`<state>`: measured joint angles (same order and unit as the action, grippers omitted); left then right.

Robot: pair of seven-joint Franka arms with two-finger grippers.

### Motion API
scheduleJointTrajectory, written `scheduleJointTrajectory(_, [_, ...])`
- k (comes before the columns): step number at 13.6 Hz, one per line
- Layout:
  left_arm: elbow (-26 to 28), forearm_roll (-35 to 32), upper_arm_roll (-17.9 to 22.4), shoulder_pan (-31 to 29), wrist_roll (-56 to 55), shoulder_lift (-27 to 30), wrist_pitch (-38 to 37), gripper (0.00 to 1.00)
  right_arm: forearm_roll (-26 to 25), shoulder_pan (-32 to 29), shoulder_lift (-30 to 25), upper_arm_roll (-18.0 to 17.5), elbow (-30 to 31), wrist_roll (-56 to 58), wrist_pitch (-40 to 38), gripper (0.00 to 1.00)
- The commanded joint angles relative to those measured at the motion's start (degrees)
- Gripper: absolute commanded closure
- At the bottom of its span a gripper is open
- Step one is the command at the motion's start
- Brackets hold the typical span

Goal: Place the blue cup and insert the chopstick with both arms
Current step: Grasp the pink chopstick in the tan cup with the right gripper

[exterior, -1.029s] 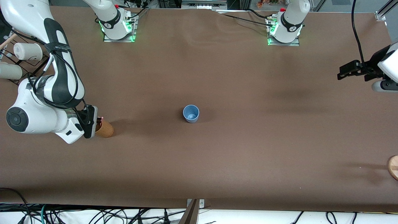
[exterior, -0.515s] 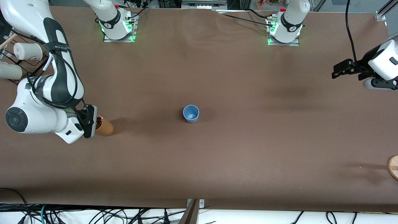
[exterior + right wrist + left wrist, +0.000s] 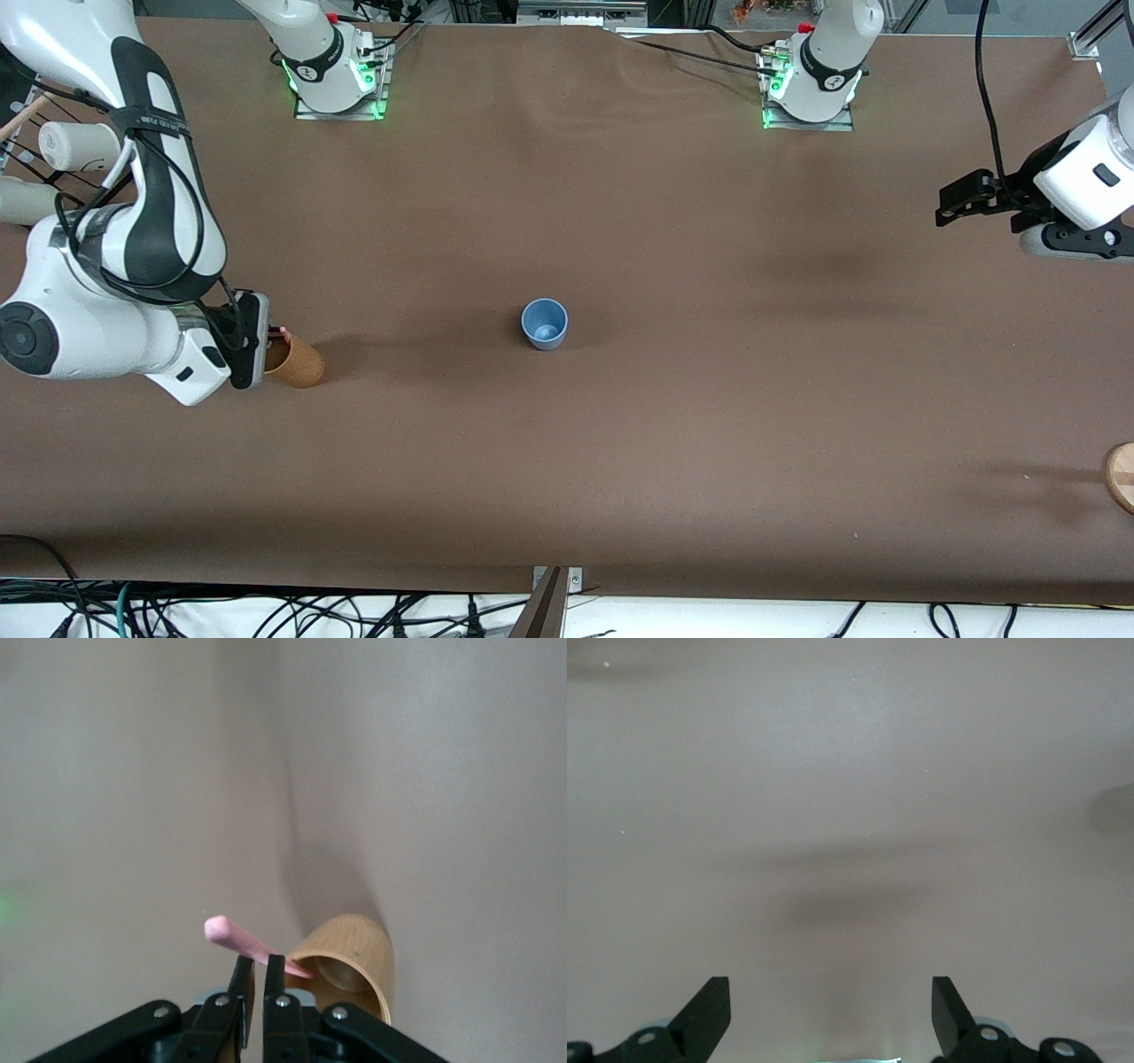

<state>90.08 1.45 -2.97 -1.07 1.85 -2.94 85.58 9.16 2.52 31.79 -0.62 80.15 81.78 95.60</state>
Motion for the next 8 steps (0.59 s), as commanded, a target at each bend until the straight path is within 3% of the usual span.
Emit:
scheduleJointTrajectory(1, [-1.7,1.2,0.0,-0.2,1.5,-0.9,-0.1,0.0,1.9,-1.4,-0.3,-0.3,-0.9,1.0,-1.9,0.99])
scheduleJointTrajectory(5, [-1.6,1.2,0.0,-0.4,1.7,-1.0,-0.2,0.0,1.8,-1.4,-0.4,-0.3,-1.3,0.9,-3.3,0.96])
scheduleJointTrajectory(6, [-1.7,1.2,0.0,-0.3,1.6,-1.0,-0.2,0.0,1.7,-1.3,-0.4,-0.3,-1.3,0.6,-3.3,0.63])
scheduleJointTrajectory(7, [-1.7,1.1,0.0,-0.3,1.2,-1.0,-0.2,0.0,1.6,-1.0,-0.4,-0.4,-1.3,0.1,-3.1,0.19])
scheduleJointTrajectory(8, [-1.7,1.1,-0.1,-0.2,1.1,-1.0,-0.2,0.0,1.6,-1.1,-0.1,-0.4,-1.3,0.2,-2.6,0.15])
